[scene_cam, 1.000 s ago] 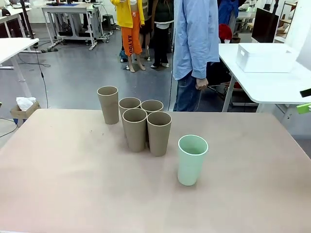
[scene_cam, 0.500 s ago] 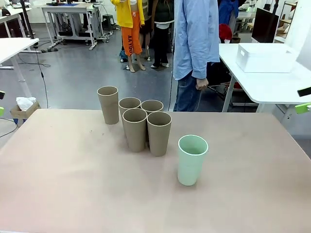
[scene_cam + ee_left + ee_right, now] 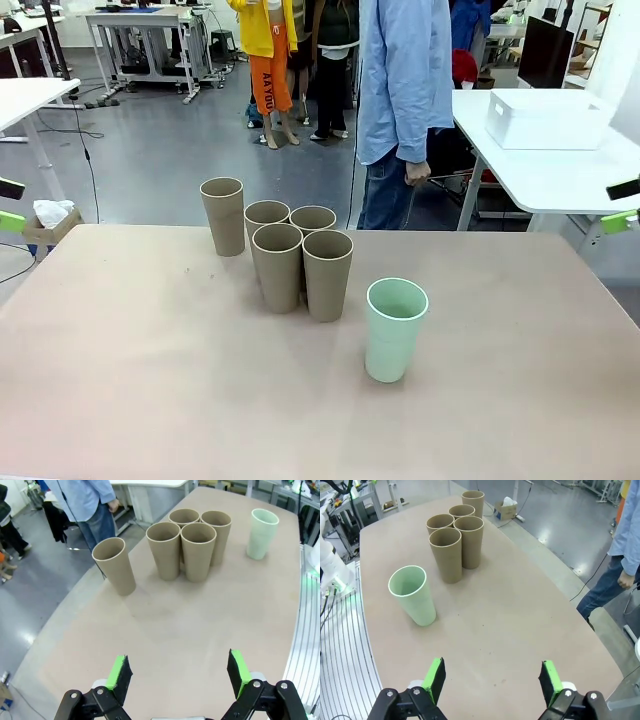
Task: Stack the cups and store them in the basket.
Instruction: Pick up two Reusable plastic cups , one in each hand.
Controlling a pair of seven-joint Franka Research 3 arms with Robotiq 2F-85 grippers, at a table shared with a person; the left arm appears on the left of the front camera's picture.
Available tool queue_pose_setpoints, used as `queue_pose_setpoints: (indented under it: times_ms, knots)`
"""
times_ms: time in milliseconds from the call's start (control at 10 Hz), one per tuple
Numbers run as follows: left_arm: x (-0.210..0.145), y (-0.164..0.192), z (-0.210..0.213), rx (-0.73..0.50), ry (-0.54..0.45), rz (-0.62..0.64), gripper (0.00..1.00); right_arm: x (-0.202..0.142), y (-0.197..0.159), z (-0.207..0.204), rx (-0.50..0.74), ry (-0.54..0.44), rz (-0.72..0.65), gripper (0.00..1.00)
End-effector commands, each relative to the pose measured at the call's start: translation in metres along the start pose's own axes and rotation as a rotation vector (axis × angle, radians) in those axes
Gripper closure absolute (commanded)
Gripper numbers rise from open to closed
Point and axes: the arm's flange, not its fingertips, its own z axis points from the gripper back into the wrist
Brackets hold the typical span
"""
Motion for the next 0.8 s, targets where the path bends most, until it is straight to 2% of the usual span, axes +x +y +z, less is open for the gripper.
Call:
queue_pose_setpoints:
  times_ms: [0,700]
  knots:
    - [-0.0009,-0.0007,0.0032,-0.007,-0.001,-0.008,0.00,0.0002,-0.0005,0.0014,0.004,-0.011,0.012,0.00]
    - [-0.0009,-0.0007,0.0032,-0.007,-0.001,-0.008,0.00,0.0002,-0.0005,0.0014,0.004,-0.011,0.012,0.00]
